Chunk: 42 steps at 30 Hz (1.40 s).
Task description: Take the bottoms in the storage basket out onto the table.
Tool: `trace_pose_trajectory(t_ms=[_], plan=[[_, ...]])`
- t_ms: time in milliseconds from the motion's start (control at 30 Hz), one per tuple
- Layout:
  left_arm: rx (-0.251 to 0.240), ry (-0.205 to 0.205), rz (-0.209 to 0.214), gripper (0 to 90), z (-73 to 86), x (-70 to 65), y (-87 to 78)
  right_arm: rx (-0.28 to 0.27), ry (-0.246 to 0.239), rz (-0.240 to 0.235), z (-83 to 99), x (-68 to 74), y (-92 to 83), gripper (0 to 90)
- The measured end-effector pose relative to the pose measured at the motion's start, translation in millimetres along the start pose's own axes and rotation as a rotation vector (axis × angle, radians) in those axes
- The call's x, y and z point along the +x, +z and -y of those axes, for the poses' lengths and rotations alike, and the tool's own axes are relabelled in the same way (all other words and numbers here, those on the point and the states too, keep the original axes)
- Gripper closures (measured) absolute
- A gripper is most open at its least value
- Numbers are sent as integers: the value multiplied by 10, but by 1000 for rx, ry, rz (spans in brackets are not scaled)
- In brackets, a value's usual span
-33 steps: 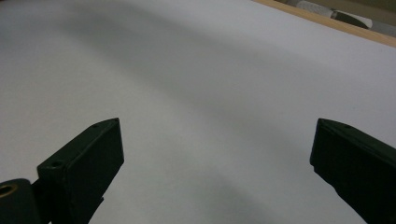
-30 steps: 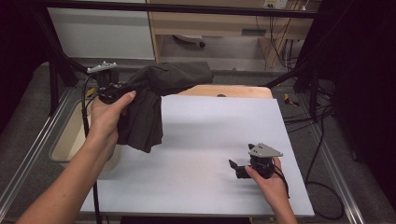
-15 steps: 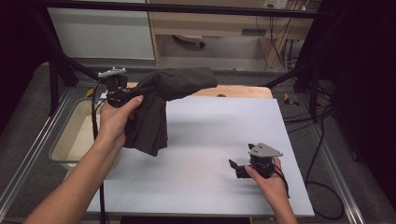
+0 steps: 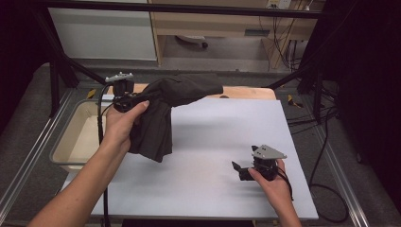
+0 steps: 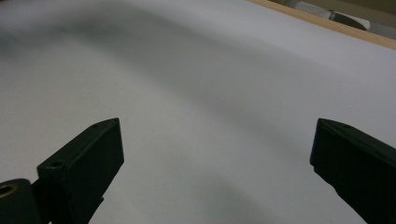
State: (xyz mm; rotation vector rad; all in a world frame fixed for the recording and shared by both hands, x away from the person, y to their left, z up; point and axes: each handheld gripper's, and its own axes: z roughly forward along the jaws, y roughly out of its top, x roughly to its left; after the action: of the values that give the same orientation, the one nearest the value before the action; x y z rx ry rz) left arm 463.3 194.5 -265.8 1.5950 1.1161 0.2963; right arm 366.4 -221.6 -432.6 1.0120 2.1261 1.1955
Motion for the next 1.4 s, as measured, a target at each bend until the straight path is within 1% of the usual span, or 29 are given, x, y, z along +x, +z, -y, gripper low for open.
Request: trace_pose_trajectory(t_ms=[200, 333, 467, 533, 567, 833, 1000, 1167, 1200, 1400], plan=[[13, -11, 12, 746, 50, -24, 48, 1, 2, 1, 6, -7, -7, 35], [19, -9, 16, 746, 68, -43, 73, 0, 4, 1, 4, -12, -8, 35], [39, -28, 32, 745, 123, -68, 151, 5, -1, -2, 5, 2, 4, 35], [42, -29, 34, 745, 134, -69, 171, 4, -1, -1, 2, 6, 0, 35], [50, -30, 37, 745, 152, -71, 208, 3, -1, -1, 2, 5, -1, 35], [70, -27, 42, 745, 209, -118, 321, -1, 5, 6, 10, -22, -19, 35], [83, -26, 54, 745, 253, -161, 377, -1, 7, 10, 12, -33, -27, 35], [101, -6, 68, 745, 286, -229, 431, 2, 16, 17, 16, -45, -35, 35], [101, -8, 75, 745, 299, -251, 449, 1, 16, 21, 19, -54, -43, 35], [104, -3, 85, 745, 308, -298, 464, 7, 16, 34, 34, -84, -63, 32]])
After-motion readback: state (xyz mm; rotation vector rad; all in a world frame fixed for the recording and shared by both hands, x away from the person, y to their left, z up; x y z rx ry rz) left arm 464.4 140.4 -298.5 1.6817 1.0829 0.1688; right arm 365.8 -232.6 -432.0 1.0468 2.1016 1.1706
